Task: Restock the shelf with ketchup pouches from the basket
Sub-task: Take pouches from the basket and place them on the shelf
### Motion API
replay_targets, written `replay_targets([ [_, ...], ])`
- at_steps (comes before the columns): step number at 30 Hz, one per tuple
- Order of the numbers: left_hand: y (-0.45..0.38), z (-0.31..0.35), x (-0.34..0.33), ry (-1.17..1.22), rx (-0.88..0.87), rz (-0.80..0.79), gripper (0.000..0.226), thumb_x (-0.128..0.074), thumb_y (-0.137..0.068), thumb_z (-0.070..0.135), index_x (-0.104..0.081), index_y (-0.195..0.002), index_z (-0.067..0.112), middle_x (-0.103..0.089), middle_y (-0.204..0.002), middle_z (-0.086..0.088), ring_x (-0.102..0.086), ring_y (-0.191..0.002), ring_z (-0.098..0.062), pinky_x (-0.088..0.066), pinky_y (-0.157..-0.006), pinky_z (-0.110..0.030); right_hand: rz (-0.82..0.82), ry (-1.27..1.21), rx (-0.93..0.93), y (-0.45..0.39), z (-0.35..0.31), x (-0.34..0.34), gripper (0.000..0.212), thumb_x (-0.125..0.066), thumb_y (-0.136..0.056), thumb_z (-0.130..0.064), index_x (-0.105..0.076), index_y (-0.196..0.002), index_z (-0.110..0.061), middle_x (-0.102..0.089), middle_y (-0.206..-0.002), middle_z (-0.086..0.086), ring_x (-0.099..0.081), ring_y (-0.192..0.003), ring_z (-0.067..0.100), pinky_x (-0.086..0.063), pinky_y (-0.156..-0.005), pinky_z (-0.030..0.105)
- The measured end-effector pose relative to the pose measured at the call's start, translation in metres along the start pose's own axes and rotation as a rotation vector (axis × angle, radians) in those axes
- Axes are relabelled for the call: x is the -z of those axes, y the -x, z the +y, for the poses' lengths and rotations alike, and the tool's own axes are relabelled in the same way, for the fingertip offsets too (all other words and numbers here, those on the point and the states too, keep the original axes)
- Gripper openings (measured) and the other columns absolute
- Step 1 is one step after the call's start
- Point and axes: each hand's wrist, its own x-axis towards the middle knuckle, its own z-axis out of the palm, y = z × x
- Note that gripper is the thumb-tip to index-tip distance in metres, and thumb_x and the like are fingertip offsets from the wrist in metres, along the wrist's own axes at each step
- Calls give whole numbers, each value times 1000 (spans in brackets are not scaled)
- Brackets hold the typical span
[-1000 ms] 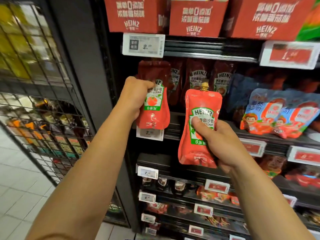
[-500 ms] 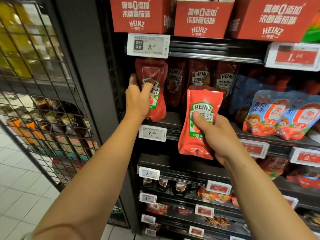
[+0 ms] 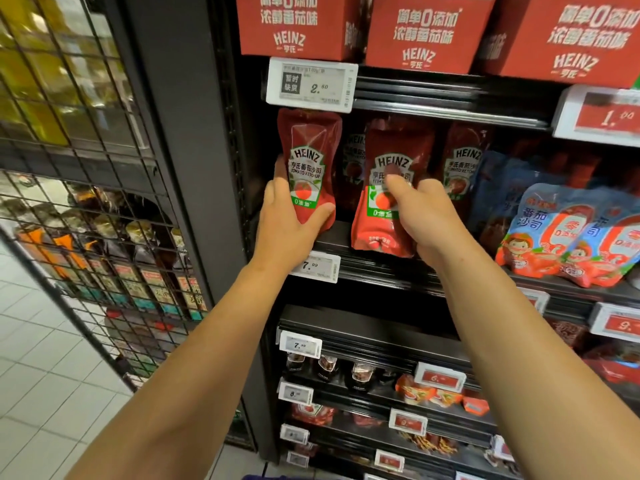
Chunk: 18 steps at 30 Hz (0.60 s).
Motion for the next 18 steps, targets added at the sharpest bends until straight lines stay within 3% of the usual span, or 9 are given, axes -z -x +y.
replay_targets([
  [2, -1, -2, -1, -43, -2, 6, 52, -69, -81, 60, -37, -107, 28, -42, -113, 7, -51, -90, -1, -39, -67, -2, 39, 32, 14, -9, -1, -5, 32, -63, -86, -45, -63, -82, -13, -72, -72, 2, -73, -64, 22, -58, -55, 35],
  [4, 0, -3, -2, -45, -31, 27, 53, -68, -84, 59, -37, -113, 26, -40, -121, 5, -47, -96, -1, -39, -71, 0, 93, 65, 42, -17, 0, -12, 36, -63, -84, -57, -64, -76, -22, -70, -71, -4, -69, -64, 18, -57, -54, 30],
  [7, 2, -1, -3, -17, -87, 53, 66, -70, -86, 54, -35, -134, 25, -37, -138, 1, -49, -112, -2, -42, -84, -3, 107, 144, 34, -23, 10, -23, 59, -59, -81, -73, -64, -45, -26, -55, -40, -12, -58, -50, 10, -45, -54, 28],
  [9, 3, 0, -3, -35, -100, 65, 68, -71, -87, 51, -36, -137, 23, -34, -144, -1, -49, -120, -7, -45, -93, -10, 79, 211, 10, -25, 19, -27, 69, -57, -82, -73, -58, -34, -23, -48, -34, -12, -49, -38, 2, -40, -51, 25],
  [11, 5, 1, -2, -65, -107, 80, 69, -71, -87, 49, -36, -139, 21, -32, -148, -1, -45, -124, -6, -39, -94, -3, 59, 258, 7, -28, 27, -27, 73, -57, -84, -69, -51, -34, -17, -45, -34, -9, -48, -39, 6, -38, -50, 23],
  [14, 10, 3, -3, -121, -121, 111, 70, -71, -88, 45, -35, -143, 19, -30, -151, -1, -40, -127, -1, -34, -93, 4, 33, 384, 60, -29, 33, -23, 64, -60, -88, -57, -40, -43, -17, -36, -32, -10, -41, -41, 11, -33, -53, 33],
  [16, 13, 3, -5, -176, -109, 128, 72, -70, -89, 44, -36, -145, 17, -30, -153, -2, -41, -135, -10, -43, -104, -14, 24, 435, 135, -27, 37, -20, 67, -62, -86, -60, -39, -46, -12, -32, -34, -9, -35, -37, 10, -32, -49, 35],
  [18, 14, 4, -6, -217, -92, 131, 72, -70, -89, 43, -36, -146, 14, -31, -154, -3, -39, -140, -18, -45, -110, -32, 33, 459, 219, -24, 37, -20, 71, -63, -86, -61, -52, -56, 2, -40, -45, 2, -40, -42, 16, -36, -49, 40],
])
